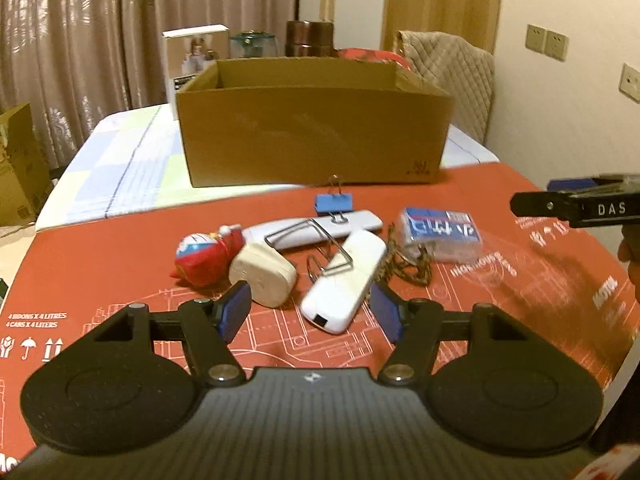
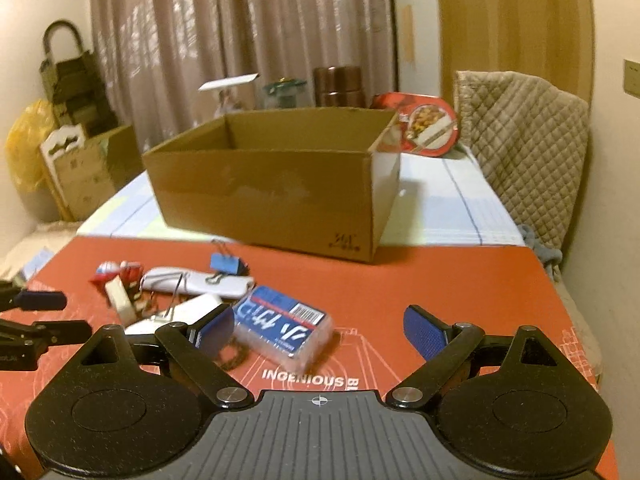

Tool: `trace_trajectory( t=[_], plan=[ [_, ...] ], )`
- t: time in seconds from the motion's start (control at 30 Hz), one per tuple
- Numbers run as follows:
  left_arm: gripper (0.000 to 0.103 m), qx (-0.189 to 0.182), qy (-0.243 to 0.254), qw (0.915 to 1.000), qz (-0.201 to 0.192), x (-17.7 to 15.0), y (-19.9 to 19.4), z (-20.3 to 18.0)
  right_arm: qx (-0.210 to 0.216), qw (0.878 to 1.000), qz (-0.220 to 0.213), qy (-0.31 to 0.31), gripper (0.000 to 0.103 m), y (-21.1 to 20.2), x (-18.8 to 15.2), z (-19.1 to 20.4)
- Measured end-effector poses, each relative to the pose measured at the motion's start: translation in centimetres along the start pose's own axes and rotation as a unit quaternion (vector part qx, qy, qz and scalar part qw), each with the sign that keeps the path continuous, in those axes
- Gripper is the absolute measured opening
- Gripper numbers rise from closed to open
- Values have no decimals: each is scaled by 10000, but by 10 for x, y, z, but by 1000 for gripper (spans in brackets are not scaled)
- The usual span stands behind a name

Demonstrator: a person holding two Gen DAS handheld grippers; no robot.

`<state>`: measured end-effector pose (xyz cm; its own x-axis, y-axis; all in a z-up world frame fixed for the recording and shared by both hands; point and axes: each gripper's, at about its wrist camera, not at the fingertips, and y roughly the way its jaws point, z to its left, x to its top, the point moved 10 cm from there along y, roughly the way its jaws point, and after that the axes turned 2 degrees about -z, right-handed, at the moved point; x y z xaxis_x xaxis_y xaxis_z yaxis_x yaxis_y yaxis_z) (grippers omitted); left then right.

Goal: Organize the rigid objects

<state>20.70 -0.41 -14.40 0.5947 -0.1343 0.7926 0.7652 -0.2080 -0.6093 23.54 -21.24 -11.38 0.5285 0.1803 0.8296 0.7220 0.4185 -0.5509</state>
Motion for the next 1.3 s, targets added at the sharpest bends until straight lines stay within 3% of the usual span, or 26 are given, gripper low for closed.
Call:
trace_trajectory(
  t=[0.43,0.6,0.77,0.93,1.1,1.3],
  plan=[
    [61,-199,52,9995,232,-12,21,-11,147,9989,354,-259,89,22,-14,10],
    [61,-224,161,9991,314,-13,31,-16,190,9960,535,-685,89,34,-19,14],
    [61,-262,308,9984,392,-13,42,-20,335,9858,784,-1445,89,53,-26,17],
    [61,-274,336,9979,489,-14,52,-19,582,9757,1077,-1816,89,76,-34,17],
    [61,-311,436,9964,658,-17,61,-17,798,9594,1300,-2372,89,100,-38,19],
    [61,-392,530,9943,842,-21,68,-13,1109,9589,1425,-2188,88,119,-33,16]
  ],
)
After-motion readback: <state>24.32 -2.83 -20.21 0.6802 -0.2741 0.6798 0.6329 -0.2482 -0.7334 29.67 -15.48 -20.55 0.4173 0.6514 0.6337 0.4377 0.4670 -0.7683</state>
